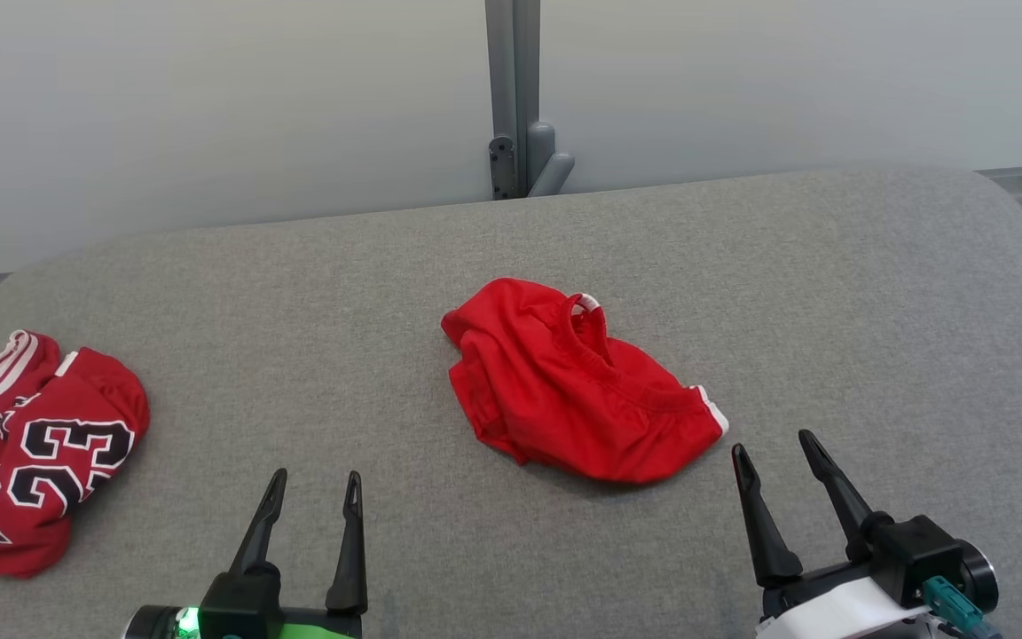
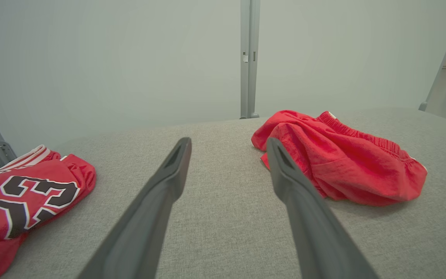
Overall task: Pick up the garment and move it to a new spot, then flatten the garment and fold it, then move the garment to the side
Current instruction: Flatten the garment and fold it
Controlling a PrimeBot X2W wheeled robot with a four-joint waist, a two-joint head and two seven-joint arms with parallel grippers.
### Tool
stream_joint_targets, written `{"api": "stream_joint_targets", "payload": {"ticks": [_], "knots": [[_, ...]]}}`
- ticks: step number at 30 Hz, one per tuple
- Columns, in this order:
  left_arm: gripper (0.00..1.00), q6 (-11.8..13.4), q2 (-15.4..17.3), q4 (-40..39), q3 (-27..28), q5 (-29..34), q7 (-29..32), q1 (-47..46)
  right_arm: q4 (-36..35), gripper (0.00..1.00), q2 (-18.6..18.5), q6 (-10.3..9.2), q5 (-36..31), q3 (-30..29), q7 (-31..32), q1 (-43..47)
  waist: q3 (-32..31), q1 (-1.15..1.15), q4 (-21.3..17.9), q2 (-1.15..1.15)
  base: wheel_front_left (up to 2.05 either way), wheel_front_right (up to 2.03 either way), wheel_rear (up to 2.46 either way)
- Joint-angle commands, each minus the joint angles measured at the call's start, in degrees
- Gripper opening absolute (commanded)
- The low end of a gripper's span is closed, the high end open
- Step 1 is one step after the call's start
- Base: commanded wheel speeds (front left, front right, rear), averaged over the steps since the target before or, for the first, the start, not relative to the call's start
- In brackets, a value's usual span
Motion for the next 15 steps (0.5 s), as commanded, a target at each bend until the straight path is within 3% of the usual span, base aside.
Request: {"api": "stream_joint_targets", "payload": {"ticks": [1,15], "knots": [[1.0,0.0,0.2,0.1,-0.1,0.5,0.0,-1.1,-0.1,1.0,-0.1,0.0,0.1,0.1,0.1,0.0,0.0,0.0,-0.1,0.0,0.0,0.0,0.0],[1.0,-1.3,0.2,1.5,-2.9,0.6,0.0,-5.0,-0.1,1.0,-0.1,0.0,-1.2,0.6,0.1,-1.3,1.3,0.0,-1.0,0.0,0.0,0.0,0.0]]}}
